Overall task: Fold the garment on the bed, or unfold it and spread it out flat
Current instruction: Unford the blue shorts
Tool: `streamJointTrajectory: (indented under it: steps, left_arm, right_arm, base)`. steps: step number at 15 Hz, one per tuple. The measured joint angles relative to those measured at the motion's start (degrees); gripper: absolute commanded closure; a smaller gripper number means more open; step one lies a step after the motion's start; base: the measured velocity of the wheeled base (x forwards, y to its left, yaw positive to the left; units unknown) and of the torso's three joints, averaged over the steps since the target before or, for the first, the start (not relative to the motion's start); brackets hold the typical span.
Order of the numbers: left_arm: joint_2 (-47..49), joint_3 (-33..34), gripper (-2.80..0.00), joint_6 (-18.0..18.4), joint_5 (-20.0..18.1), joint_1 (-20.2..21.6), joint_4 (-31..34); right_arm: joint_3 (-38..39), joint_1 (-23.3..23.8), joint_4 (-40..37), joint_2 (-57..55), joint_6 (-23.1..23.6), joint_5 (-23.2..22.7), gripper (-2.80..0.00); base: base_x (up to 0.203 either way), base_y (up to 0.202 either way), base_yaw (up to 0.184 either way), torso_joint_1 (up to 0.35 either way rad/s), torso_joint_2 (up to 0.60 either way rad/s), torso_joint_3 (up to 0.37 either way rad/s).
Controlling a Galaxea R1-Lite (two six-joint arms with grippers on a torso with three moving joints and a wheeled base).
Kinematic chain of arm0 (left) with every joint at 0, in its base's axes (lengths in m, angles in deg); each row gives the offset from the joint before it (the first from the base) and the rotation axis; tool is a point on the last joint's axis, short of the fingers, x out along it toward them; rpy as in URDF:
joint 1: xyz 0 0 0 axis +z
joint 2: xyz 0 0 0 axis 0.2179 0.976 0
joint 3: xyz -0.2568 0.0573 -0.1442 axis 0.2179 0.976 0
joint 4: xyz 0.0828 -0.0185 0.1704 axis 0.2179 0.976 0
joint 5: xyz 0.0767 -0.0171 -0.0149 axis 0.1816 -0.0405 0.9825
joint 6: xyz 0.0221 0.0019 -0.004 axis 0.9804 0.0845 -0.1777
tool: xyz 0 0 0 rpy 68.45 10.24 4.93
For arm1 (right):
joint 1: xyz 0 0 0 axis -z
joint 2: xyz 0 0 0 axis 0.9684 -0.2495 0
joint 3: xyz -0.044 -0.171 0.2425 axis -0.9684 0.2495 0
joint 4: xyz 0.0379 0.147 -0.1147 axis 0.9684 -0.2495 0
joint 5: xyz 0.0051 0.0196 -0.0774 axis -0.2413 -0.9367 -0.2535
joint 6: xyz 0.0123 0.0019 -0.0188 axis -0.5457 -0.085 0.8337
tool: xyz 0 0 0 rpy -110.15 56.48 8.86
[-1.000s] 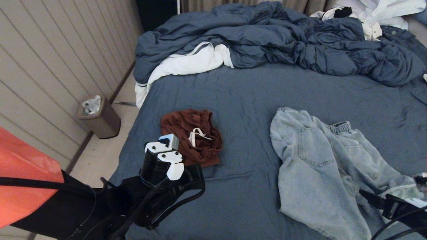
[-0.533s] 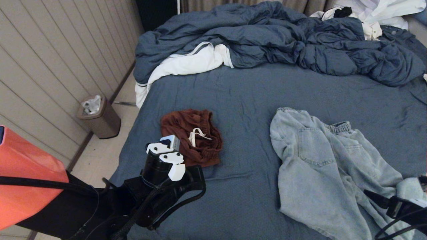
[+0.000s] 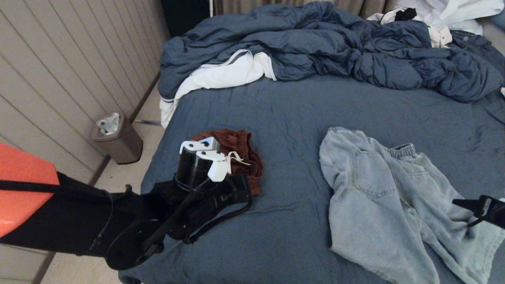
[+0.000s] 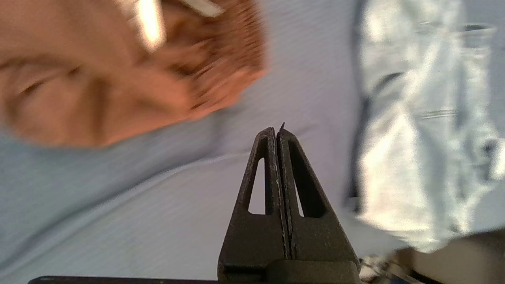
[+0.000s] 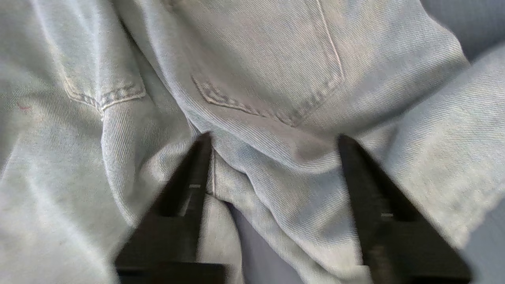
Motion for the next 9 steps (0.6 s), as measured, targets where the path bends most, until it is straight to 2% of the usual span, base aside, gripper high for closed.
streamJointTrajectory:
  steps: [2,3,4,7,9]
  left_arm:
    - [0.57,-7.67,0.00,-0.07,-1.56,-0.92,7.04]
    - [1.53,-11.13,0.00,-0.07,-2.06,-1.61,10.02]
    - [2.91,-14.23,0.00,-0.07,-2.30,-2.46,12.38]
    - [8.02,-22.72,0.00,-0.07,-2.57,-5.14,17.90]
    - [10.40,-25.99,0.00,-0.07,-2.58,-5.88,18.81]
  right_arm:
    - [-7.64,0.56,-15.86,-0.30,1.75,3.49,0.00]
    - [-10.25,0.77,-20.46,-1.19,2.55,5.28,0.00]
    - [-12.35,0.89,-22.81,-2.34,3.63,6.97,0.00]
    - [-16.62,1.45,-23.64,-6.78,6.61,11.67,0.00]
    - [-19.02,2.43,-22.70,-9.78,7.52,12.50,0.00]
  base:
    - [0.000,0.000,0.000,0.000,0.00,0.000]
    - [0.000,0.000,0.000,0.000,0.00,0.000]
    - [0.000,0.000,0.000,0.000,0.00,0.000]
    - [0.000,0.000,0.000,0.000,0.00,0.000]
    - [0.000,0.000,0.000,0.000,0.00,0.000]
